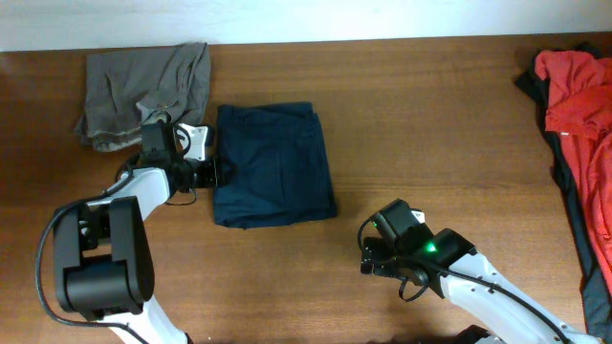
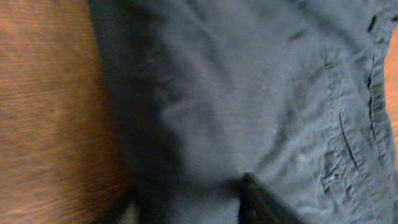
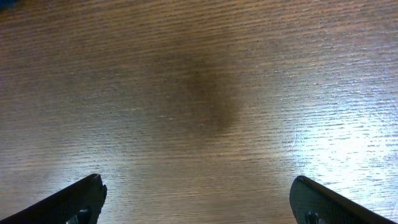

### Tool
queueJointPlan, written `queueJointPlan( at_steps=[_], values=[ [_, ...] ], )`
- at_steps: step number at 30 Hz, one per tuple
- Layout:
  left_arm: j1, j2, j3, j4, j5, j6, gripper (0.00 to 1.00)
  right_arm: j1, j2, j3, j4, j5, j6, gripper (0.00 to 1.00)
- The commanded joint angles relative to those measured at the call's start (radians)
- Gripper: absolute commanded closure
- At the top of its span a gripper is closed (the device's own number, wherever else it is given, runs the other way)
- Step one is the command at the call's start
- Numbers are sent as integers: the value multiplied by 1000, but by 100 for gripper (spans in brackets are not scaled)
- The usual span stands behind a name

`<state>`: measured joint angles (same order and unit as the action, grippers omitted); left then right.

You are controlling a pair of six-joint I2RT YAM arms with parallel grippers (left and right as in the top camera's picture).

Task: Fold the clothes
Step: 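Grasp the folded jeans' left side with the left gripper and lift, then carry the jeans left onto the grey cloth with the left gripper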

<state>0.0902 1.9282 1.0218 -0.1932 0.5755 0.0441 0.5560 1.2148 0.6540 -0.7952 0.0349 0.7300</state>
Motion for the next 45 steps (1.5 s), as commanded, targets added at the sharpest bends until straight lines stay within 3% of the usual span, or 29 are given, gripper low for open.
queueJointPlan(
  at_steps=[1,4,13,23,37,45],
  values=[
    [-3,43,-12,-14,13,-6,75,0,-2,-8,7,-2,8,1],
    [-3,42,25,-55,13,-6,99,0,-2,-8,7,-2,8,1],
    [-25,42,284,-233,8,0,99,0,-2,-8,11,-2,8,1],
    [-33,42,562,-257,-75,2,99,0,-2,-8,10,-3,8,1],
    [-28,43,674,-249,-207,52,99,0,-2,-8,10,-10,8,1],
    [14,43,674,-151,-251,67,99,0,-2,-8,10,-30,8,1]
  ],
)
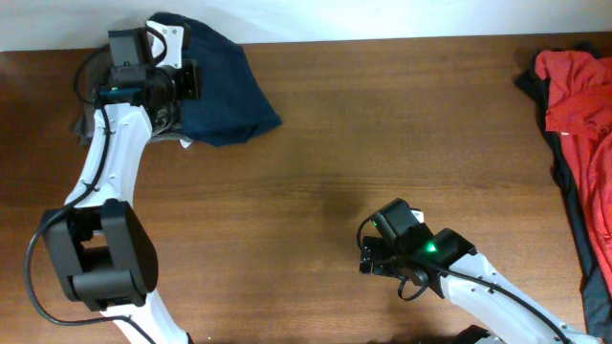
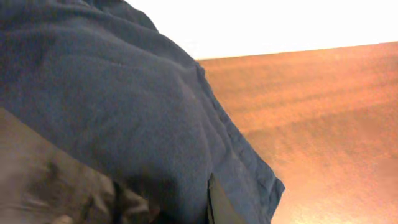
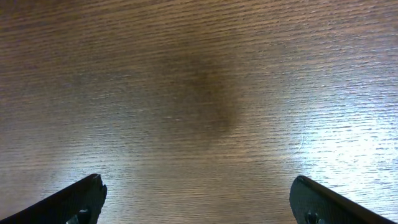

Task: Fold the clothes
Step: 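Carry the jeans left onto the grey cloth with the left gripper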

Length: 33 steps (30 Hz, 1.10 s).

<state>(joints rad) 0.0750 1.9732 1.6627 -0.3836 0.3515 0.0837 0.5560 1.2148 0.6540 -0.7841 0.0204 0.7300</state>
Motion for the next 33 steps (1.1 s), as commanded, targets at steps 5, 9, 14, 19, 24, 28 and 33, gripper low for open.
queueJointPlan(
  at_steps=[5,9,14,19,24,28,33],
  values=[
    [73,-2,34,120,-27,27,99,0,-2,-8,-1,-18,8,1],
    [105,-2,34,190,-50,27,99,0,-2,-8,-1,-18,8,1],
    [126,-2,34,242,-148,27,99,0,-2,-8,-2,-28,8,1],
    [145,10,34,241,-170,27,99,0,-2,-8,-5,-38,8,1],
    [158,39,33,227,-177,26,98,0,-2,-8,-5,-45,8,1],
    [177,63,33,199,-178,23,98,0,-2,-8,-5,-48,8,1],
    [215,72,33,122,-177,23,95,0,-2,-8,-8,-47,8,1]
  ],
)
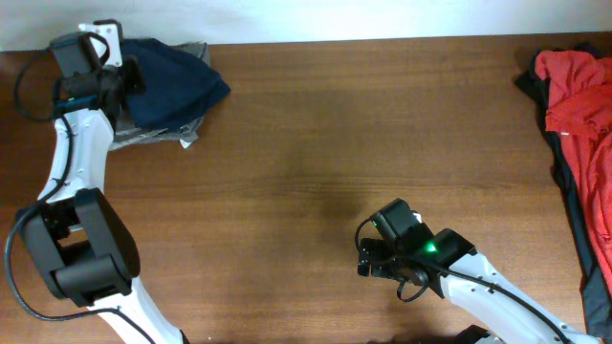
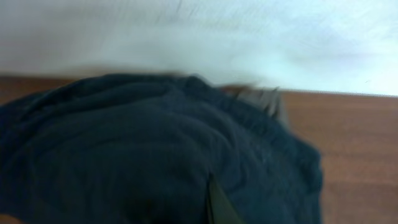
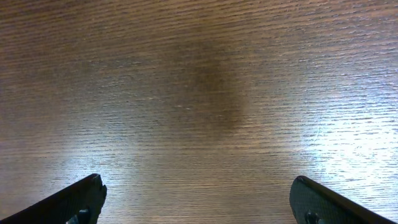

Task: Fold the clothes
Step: 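Carry the jeans left onto the grey cloth with the left gripper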

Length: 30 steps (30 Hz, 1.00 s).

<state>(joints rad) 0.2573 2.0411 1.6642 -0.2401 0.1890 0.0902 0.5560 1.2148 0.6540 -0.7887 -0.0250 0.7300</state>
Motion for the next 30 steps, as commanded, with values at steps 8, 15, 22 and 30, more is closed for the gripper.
queueJointPlan(
  at_steps=[8,15,22,30],
  values=[
    [69,5,32,-168,-10,11,63,0,-2,-8,0,-2,8,1],
    [64,-6,32,-235,185,-24,5,0,-2,-8,0,-10,8,1],
    [61,-46,32,-403,211,-193,7,0,-2,-8,0,-13,8,1],
    [56,-47,31,-633,133,-257,7,0,-2,-8,0,-17,8,1]
  ],
)
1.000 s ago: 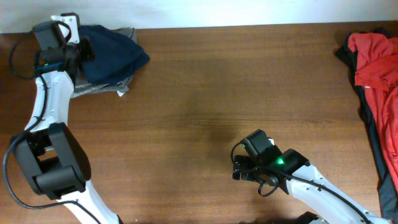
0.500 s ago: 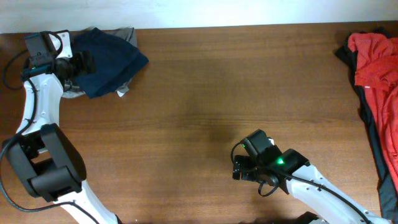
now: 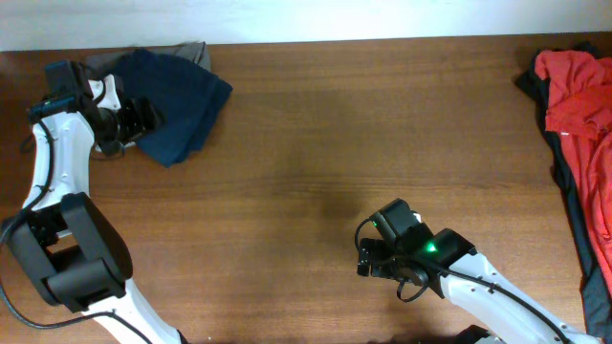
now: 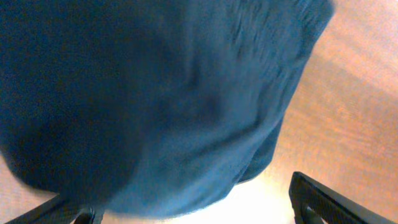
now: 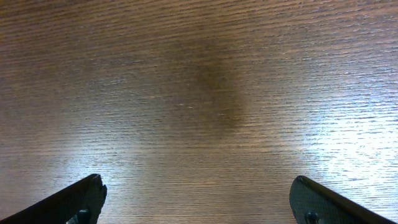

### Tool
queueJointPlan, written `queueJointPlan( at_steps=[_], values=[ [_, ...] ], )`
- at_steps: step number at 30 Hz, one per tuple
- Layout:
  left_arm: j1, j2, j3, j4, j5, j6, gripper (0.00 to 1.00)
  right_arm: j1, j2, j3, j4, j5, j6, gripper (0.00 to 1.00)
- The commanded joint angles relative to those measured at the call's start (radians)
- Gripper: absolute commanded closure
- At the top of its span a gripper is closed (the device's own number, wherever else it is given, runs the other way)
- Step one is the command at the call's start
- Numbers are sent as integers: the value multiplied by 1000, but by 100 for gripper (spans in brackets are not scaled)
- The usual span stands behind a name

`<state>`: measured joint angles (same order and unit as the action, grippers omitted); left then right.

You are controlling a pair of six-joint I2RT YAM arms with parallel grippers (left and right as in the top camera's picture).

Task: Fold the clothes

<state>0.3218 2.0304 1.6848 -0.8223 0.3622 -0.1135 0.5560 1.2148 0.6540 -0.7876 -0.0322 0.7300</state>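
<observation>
A folded navy garment (image 3: 182, 96) lies rumpled at the table's back left corner, on top of a grey garment (image 3: 194, 49) of which only a sliver shows. My left gripper (image 3: 143, 117) is at the navy garment's left edge, open. In the left wrist view the navy cloth (image 4: 155, 93) fills the frame, and the left gripper (image 4: 196, 208) has its fingers spread wide with cloth just ahead of them. My right gripper (image 3: 366, 260) hovers open over bare wood near the front; the right wrist view shows that gripper (image 5: 199, 202) with nothing between its fingers.
A heap of red clothing (image 3: 577, 86) over a dark garment (image 3: 574, 201) lies along the table's right edge. The wooden table (image 3: 316, 143) stretches between the two piles. A white wall borders the back edge.
My left gripper was shut on the navy garment at the back left corner. It is now open, a little nearer the front, and the garment rests on the grey one.
First the folded navy garment lay mid-left on the table beside the grey one, my left gripper at its edge. Then the gripper held it bunched over the grey garment, then further left. Now it lies released on the grey garment. The right arm stayed still.
</observation>
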Motion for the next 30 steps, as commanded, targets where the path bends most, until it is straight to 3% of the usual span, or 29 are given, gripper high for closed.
queueJointPlan(
  at_steps=[1,13,18,19,22,25,30],
  values=[
    [-11,-34,9,-58,-70,-67,7,0,-2,-8,-1,-11,8,1],
    [-27,6,-121,-26,-43,-126,11,0,-2,-7,0,-37,8,1],
    [-40,32,-122,61,-43,-125,11,0,-2,-7,-2,-42,7,1],
    [-43,32,-122,71,-36,-126,19,0,-2,-7,-2,-44,3,1],
    [-47,32,-122,88,64,-128,26,0,-2,-7,0,-43,3,1],
    [-51,32,-122,90,98,-203,45,0,-2,-7,5,-43,3,1],
    [-55,32,-122,150,153,-329,52,0,-2,-7,6,-43,3,1]
  ],
)
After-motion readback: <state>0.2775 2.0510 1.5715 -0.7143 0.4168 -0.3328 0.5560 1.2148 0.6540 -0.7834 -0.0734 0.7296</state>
